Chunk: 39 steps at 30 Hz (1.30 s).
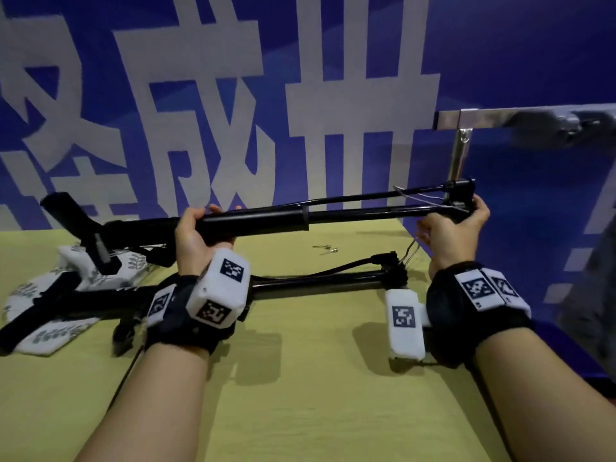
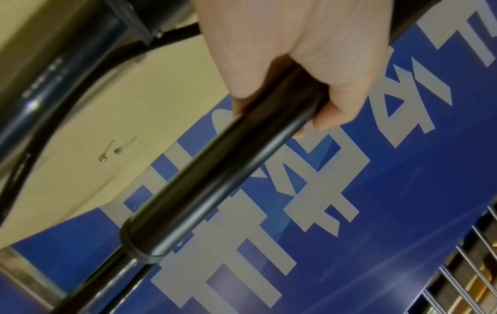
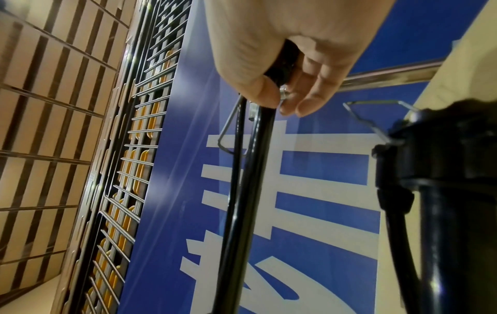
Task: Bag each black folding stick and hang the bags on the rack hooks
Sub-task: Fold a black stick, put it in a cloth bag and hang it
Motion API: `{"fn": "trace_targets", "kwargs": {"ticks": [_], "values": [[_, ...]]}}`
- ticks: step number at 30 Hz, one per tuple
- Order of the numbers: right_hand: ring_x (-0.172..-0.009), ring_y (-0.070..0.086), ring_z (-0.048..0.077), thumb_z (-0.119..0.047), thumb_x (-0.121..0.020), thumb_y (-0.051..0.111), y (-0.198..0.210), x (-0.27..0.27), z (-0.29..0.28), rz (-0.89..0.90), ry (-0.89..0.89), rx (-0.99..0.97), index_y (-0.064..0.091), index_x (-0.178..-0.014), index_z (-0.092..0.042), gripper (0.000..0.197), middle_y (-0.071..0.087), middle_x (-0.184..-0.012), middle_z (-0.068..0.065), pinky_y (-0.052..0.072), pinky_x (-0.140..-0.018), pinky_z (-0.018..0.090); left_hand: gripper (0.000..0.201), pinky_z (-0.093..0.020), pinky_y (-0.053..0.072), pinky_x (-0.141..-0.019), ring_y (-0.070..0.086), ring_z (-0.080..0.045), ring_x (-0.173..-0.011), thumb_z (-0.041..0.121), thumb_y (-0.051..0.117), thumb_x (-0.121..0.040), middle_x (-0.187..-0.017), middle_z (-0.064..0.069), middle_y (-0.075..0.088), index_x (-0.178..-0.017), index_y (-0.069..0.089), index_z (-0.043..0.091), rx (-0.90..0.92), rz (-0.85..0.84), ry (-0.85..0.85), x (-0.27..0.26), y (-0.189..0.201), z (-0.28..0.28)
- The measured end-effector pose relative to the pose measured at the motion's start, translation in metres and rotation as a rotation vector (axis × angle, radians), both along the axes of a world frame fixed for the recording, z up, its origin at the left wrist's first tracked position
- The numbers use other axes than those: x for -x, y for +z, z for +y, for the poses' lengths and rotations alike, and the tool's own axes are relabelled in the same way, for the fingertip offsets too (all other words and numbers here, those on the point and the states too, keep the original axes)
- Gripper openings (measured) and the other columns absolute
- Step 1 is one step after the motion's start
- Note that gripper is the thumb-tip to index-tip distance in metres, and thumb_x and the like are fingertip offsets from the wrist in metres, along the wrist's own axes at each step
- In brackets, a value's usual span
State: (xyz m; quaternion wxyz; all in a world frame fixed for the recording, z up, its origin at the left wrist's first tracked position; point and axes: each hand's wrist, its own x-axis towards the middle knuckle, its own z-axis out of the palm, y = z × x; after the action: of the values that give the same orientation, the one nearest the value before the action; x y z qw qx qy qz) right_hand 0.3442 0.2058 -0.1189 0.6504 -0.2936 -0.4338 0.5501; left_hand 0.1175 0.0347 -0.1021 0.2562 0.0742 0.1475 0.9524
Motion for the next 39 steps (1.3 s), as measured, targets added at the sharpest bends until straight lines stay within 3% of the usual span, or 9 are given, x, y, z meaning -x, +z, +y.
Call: {"fn": "trace_targets", "kwargs": {"ticks": [6, 9, 11, 14, 18, 24, 32, 36, 39], "values": [[-0.064, 0.049, 0.010, -0.014, -0.087, 0.059, -0.005, -0.002, -0.004, -0.014, 0.033, 0.092, 0.028, -0.130, -0.021, 0.053, 0.047, -0.090, -0.002, 0.049, -0.057, 0.025, 0.020, -0.046, 0.053, -0.086, 0.058, -0.011, -0.058, 0.007, 0.049, -0.089, -0.063, -0.001, 0.053, -0.071, 0.042, 0.012, 0.062, 0.029, -0.049, -0.001, -0.017, -0.008], [-0.071, 0.050, 0.015, -0.042, -0.087, 0.054, -0.004, -0.011, -0.005, 0.140, 0.079, 0.317, 0.049, -0.103, -0.020, 0.028, 0.051, -0.084, 0.000, 0.052, -0.057, 0.031, 0.019, -0.045, 0.054, -0.082, 0.060, -0.012, -0.057, 0.007, 0.048, -0.089, -0.065, -0.001, 0.053, -0.072, 0.042, 0.012, 0.061, 0.048, -0.078, -0.002, -0.022, -0.012], [-0.071, 0.047, 0.016, -0.050, -0.087, 0.047, -0.006, -0.018, -0.004, 0.286, 0.146, 0.463, 0.053, -0.090, -0.017, 0.034, 0.050, -0.081, 0.002, 0.050, -0.054, 0.027, 0.020, -0.044, 0.054, -0.082, 0.061, -0.014, -0.055, 0.007, 0.047, -0.090, -0.066, -0.001, 0.053, -0.071, 0.042, 0.012, 0.057, 0.058, -0.075, -0.005, -0.022, -0.012], [-0.071, 0.047, 0.015, -0.048, -0.089, 0.046, -0.009, -0.019, -0.007, 0.445, 0.229, 0.498, 0.054, -0.101, -0.011, 0.040, 0.051, -0.091, 0.006, 0.051, -0.050, 0.024, 0.017, -0.046, 0.053, -0.084, 0.059, -0.012, -0.064, 0.005, 0.049, -0.089, -0.071, -0.002, 0.054, -0.074, 0.044, 0.012, 0.033, 0.039, -0.084, -0.010, -0.019, -0.009], [-0.078, 0.050, 0.016, -0.036, -0.090, 0.056, -0.007, -0.009, -0.016, 0.336, 0.286, 0.440, 0.050, -0.119, -0.016, 0.036, 0.053, -0.107, 0.010, 0.052, -0.069, 0.034, 0.018, -0.040, 0.053, -0.076, 0.063, -0.013, -0.070, 0.000, 0.049, -0.087, -0.070, -0.001, 0.059, -0.072, 0.049, 0.010, -0.018, 0.019, -0.080, -0.015, -0.015, -0.007], [-0.091, 0.060, 0.015, -0.048, -0.088, 0.055, -0.003, -0.015, -0.018, 0.373, 0.211, 0.424, 0.054, -0.099, -0.026, 0.025, 0.065, -0.097, 0.002, 0.049, -0.066, 0.033, 0.018, -0.043, 0.051, -0.089, 0.068, -0.017, -0.078, -0.001, 0.055, -0.065, -0.068, 0.001, 0.065, -0.078, 0.054, 0.011, -0.053, 0.082, -0.152, -0.024, -0.014, -0.008], [-0.065, 0.053, 0.012, -0.054, -0.084, 0.057, -0.003, -0.025, -0.015, 0.482, 0.241, 0.519, 0.051, -0.087, -0.018, 0.037, 0.053, -0.079, -0.001, 0.050, -0.047, 0.020, 0.018, -0.037, 0.050, -0.087, 0.061, -0.018, -0.069, 0.023, 0.057, -0.086, -0.065, 0.000, 0.059, -0.071, 0.051, 0.015, 0.186, 0.084, -0.017, -0.024, -0.014, -0.013], [-0.062, 0.056, 0.013, -0.046, -0.084, 0.063, -0.007, -0.031, -0.008, 0.532, 0.166, 0.523, 0.051, -0.082, -0.017, 0.032, 0.052, -0.073, -0.001, 0.048, -0.040, 0.021, 0.025, -0.036, 0.050, -0.089, 0.065, -0.015, -0.057, 0.040, 0.058, -0.087, -0.063, 0.000, 0.063, -0.084, 0.053, 0.016, 0.184, 0.064, -0.011, -0.015, -0.020, -0.020], [-0.068, 0.059, 0.016, -0.035, -0.084, 0.066, -0.010, -0.032, -0.003, 0.516, 0.122, 0.526, 0.053, -0.084, -0.014, 0.025, 0.058, -0.084, 0.005, 0.048, -0.040, 0.023, 0.026, -0.035, 0.049, -0.093, 0.065, -0.015, -0.065, 0.034, 0.062, -0.086, -0.073, 0.000, 0.060, -0.098, 0.051, 0.014, 0.078, -0.031, -0.033, -0.003, -0.024, -0.021]]}}
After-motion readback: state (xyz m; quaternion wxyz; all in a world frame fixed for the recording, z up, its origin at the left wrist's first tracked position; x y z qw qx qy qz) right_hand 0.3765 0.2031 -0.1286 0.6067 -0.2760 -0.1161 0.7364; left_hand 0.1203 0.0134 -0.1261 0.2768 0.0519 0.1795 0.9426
